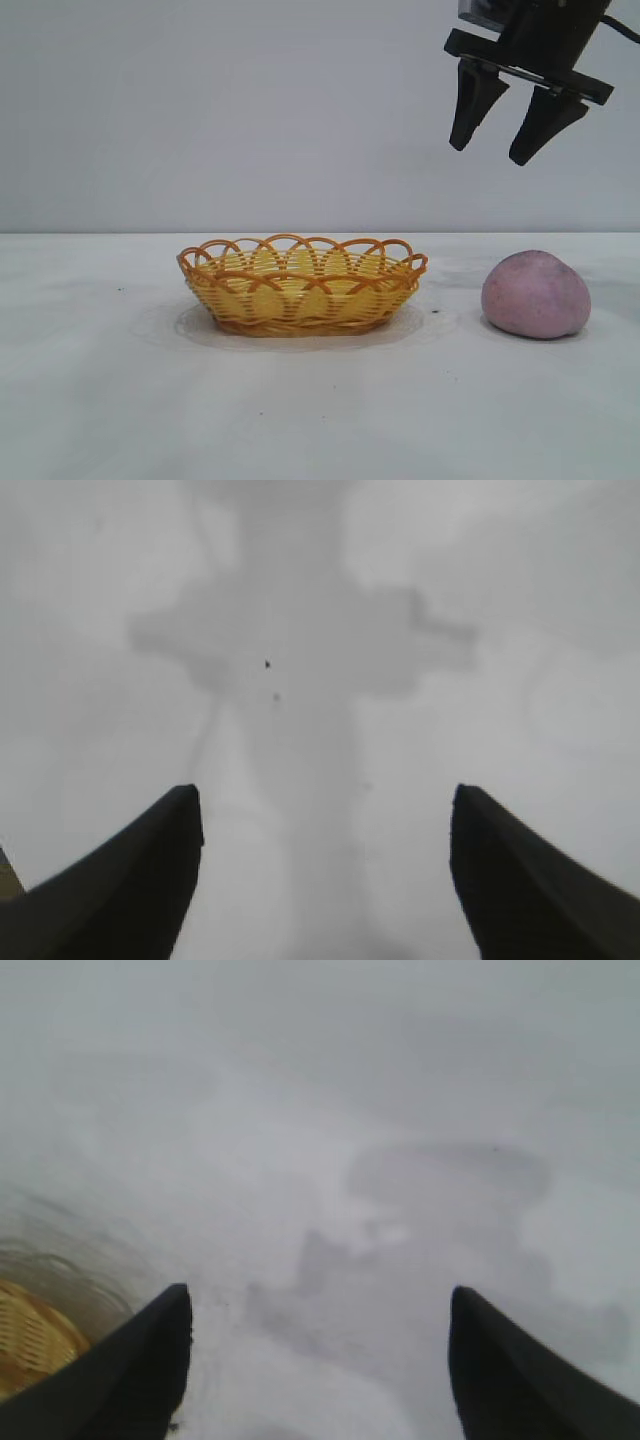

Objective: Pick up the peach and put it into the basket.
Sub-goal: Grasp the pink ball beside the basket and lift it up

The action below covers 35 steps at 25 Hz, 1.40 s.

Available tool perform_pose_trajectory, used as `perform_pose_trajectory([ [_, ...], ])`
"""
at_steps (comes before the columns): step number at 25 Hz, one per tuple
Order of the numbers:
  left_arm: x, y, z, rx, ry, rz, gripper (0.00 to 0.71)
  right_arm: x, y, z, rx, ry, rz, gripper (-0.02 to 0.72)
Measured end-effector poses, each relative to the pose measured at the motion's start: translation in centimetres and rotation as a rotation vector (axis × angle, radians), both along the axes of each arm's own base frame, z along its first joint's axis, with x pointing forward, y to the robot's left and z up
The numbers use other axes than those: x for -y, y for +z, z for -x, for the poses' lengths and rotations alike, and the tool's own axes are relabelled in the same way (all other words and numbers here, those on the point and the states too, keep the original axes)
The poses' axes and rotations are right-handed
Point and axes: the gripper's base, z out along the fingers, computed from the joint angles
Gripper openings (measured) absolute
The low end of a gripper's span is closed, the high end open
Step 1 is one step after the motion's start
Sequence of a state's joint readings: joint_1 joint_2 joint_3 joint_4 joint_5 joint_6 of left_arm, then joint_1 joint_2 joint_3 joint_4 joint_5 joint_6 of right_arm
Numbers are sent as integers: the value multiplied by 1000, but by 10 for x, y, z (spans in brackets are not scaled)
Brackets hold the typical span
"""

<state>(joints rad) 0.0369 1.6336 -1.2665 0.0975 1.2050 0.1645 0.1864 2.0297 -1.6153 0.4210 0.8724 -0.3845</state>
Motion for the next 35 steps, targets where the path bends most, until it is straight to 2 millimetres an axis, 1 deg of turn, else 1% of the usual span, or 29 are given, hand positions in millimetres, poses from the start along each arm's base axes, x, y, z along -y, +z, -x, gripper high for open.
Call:
perform_pose_trajectory([
  [3, 5, 14, 33, 36, 18, 47, 459, 0, 0, 0, 0, 0, 0, 467],
  [6, 9, 32, 69, 113, 22, 73, 459, 0, 0, 0, 0, 0, 0, 467],
  [9, 11, 46, 106, 191, 21, 73, 459, 0, 0, 0, 0, 0, 0, 467],
  [12, 12, 55, 140, 276, 20, 75, 459, 0, 0, 0, 0, 0, 0, 467],
  [16, 15, 60, 187, 384, 22, 91, 459, 0, 0, 0, -1, -2, -1, 467],
  [20, 17, 55, 228, 485, 23, 95, 459, 0, 0, 0, -1, -2, -1, 467],
  [23, 18, 46, 250, 563, 23, 94, 459, 0, 0, 0, -1, -2, -1, 467],
  [26, 19, 34, 265, 641, 18, 93, 459, 0, 0, 0, -3, -1, -1, 467],
  [31, 20, 15, 282, 740, 19, 101, 459, 0, 0, 1, -8, 2, 0, 467],
  [35, 22, 10, 296, 835, 13, 115, 459, 0, 0, 1, -9, 2, 0, 467],
])
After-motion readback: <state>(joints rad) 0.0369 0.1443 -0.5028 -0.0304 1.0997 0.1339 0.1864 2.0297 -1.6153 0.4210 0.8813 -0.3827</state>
